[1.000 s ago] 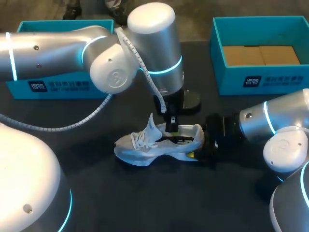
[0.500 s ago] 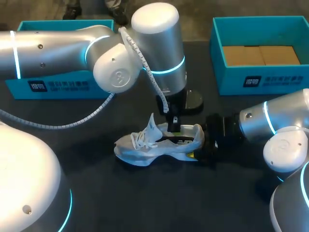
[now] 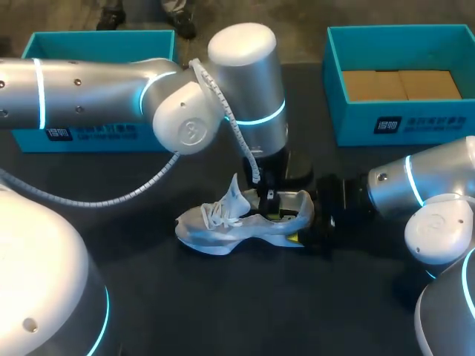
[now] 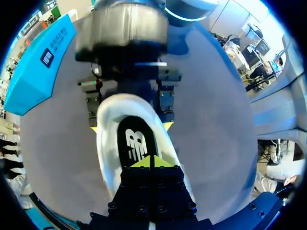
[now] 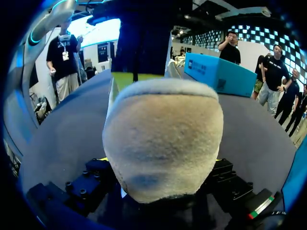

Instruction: Take the shoe out of the shoebox, open the shoe tongue, remove and reinsert the insole, then place the shoe into the shoebox

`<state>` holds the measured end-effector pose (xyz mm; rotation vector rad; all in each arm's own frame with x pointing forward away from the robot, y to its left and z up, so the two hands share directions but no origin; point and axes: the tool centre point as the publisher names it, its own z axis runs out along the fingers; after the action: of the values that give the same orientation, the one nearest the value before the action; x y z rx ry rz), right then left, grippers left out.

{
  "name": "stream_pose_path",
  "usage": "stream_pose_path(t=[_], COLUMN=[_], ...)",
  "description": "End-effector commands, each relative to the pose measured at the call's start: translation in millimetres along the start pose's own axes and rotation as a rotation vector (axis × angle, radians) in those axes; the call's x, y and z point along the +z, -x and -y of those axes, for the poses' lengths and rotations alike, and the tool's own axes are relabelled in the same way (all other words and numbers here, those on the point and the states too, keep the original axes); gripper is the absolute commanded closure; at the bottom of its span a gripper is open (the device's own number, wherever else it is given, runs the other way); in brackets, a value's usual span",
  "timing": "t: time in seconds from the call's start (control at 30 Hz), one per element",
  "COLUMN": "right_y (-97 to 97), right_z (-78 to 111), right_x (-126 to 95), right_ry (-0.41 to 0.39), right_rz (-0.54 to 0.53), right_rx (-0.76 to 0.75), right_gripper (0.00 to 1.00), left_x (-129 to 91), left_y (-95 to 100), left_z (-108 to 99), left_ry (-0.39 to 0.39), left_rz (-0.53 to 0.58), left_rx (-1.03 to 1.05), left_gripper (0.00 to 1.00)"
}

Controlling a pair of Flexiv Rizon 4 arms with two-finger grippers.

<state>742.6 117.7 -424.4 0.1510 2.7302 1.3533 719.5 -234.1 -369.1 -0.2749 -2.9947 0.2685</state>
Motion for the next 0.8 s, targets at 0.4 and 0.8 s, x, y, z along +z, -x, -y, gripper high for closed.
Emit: stream_pose_path(t=[0.4,0.8], right_y=[2.3,2.3], right_z=[1.6,1.6], right_x=[3.3,3.3], right_ry=[-0.004,-0.004], right_rz=[0.001,0.001], right_rx=[0.0,0.0], right_gripper=[1.0,1.0], left_x=[24.2,28.6], left_y=[2.3,-4.5], left_z=[-1.0,-3.2], left_ry=[0.007,0.0], left_rz=[-0.073,-0.089], left_rx=[0.015,0.038], left_gripper=[1.0,0.79])
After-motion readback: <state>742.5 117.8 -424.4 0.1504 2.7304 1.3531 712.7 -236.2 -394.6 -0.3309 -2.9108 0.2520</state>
